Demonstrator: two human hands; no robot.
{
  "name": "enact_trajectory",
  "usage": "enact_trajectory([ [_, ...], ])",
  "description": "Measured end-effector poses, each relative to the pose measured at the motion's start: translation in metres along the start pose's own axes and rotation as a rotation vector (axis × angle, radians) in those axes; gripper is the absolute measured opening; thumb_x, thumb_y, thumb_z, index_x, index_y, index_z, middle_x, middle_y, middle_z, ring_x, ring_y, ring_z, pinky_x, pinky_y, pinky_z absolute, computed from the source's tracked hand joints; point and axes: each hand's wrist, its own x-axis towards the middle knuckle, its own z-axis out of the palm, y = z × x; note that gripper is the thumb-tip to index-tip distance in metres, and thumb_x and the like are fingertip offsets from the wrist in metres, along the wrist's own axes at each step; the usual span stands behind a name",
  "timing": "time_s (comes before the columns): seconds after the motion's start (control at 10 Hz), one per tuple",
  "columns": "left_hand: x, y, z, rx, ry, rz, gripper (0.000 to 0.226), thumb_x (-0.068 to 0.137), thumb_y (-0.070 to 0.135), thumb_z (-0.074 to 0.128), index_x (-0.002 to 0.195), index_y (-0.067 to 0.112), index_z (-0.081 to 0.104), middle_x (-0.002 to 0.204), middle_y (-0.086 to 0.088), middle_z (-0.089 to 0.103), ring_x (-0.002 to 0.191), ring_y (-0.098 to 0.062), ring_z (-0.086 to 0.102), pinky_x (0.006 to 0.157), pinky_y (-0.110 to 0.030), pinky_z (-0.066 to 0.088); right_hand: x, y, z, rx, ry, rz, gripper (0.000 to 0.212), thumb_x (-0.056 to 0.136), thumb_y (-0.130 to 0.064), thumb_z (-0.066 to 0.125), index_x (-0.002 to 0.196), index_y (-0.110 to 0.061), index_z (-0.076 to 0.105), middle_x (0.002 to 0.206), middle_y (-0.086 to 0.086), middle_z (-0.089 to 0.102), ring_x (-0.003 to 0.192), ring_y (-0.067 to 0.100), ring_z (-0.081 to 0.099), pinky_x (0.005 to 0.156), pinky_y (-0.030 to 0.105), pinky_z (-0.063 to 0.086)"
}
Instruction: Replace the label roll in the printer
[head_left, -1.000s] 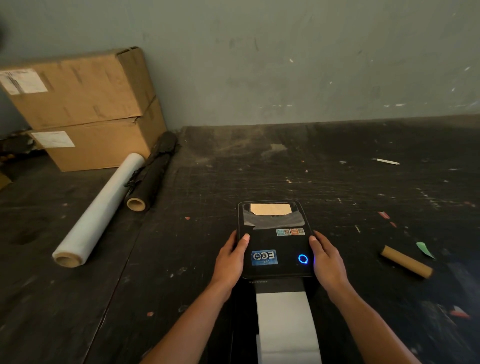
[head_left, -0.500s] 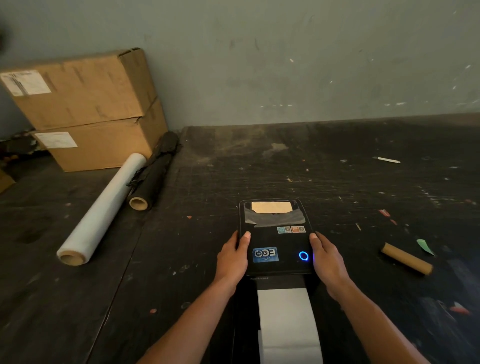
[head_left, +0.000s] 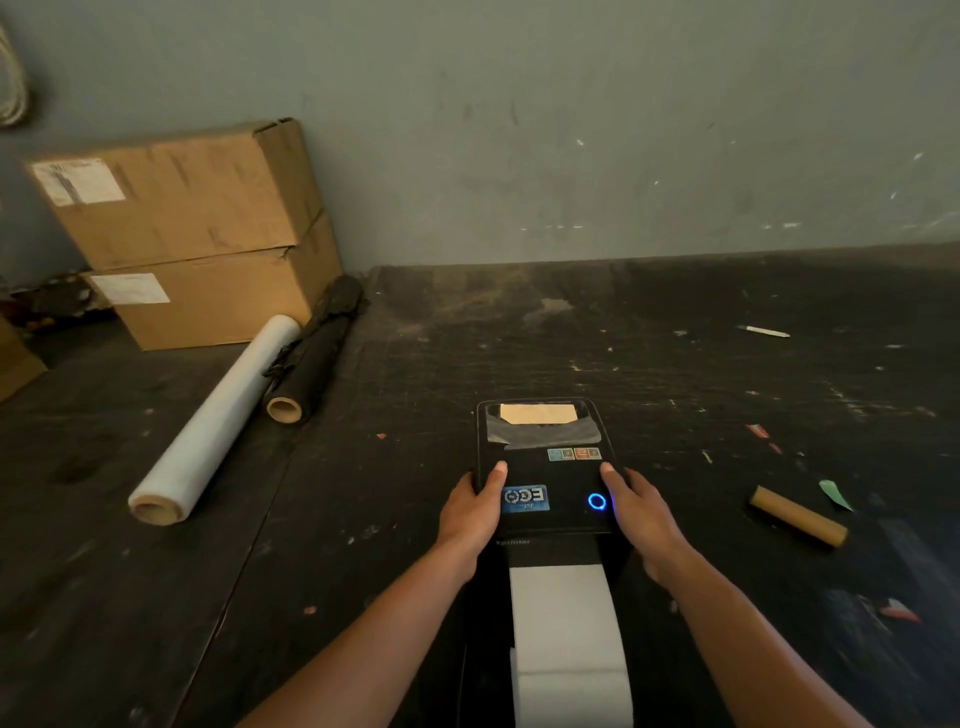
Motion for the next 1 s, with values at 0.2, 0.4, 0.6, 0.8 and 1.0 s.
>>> enact_trajectory([
  [0.2,0.003,-0.004,0.0,0.175,0.066,0.074,0.064,0.091,0.061,0.042,0.135,0.015,0.05,0.131,-0.007,0.057,0.12,-0.023,0.054,0.098,-0.037,0.043,0.001,0.004,0.0,-0.039,0.037,-0.012,0.054,0.097,-0.04,0.04,0.143,-0.013,0.032,0.145,0.013,0.041,0.133,0.029,0.038,0.108,0.044,0.031],
  [0.4,0.004,-0.006,0.0,0.182,0.081,0.073,0.065,0.09,0.061,0.044,0.136,0.015,0.049,0.132,-0.007,0.056,0.121,-0.024,0.053,0.102,-0.04,0.044,0.0,0.005,0.0,-0.044,0.045,-0.025,0.054,0.096,-0.04,0.041,0.142,-0.012,0.035,0.143,0.013,0.044,0.131,0.029,0.041,0.106,0.043,0.033],
  [0.6,0.001,0.0,-0.004,0.164,0.031,0.036,0.065,0.089,0.061,0.045,0.138,0.018,0.047,0.133,-0.007,0.055,0.121,-0.023,0.053,0.098,-0.037,0.043,0.001,0.001,-0.001,-0.029,0.007,0.019,0.056,0.095,-0.043,0.042,0.143,-0.015,0.033,0.144,0.013,0.042,0.13,0.03,0.04,0.106,0.046,0.033],
  [0.8,0.001,0.005,-0.005,0.244,0.013,0.038,0.066,0.092,0.058,0.043,0.141,0.013,0.042,0.139,-0.008,0.051,0.127,-0.024,0.049,0.098,-0.035,0.04,0.001,-0.001,-0.002,-0.059,-0.006,0.018,0.056,0.096,-0.041,0.04,0.144,-0.013,0.03,0.146,0.014,0.039,0.132,0.031,0.039,0.107,0.047,0.032],
  [1.0,-0.002,0.014,-0.028,0.302,-0.096,0.04,0.056,0.092,0.048,0.053,0.137,0.017,0.045,0.134,-0.005,0.053,0.115,-0.02,0.052,0.094,-0.036,0.043,0.0,-0.018,-0.017,-0.177,0.019,-0.133,0.053,0.093,-0.032,0.052,0.14,-0.014,0.036,0.14,0.011,0.048,0.127,0.026,0.046,0.101,0.041,0.04],
])
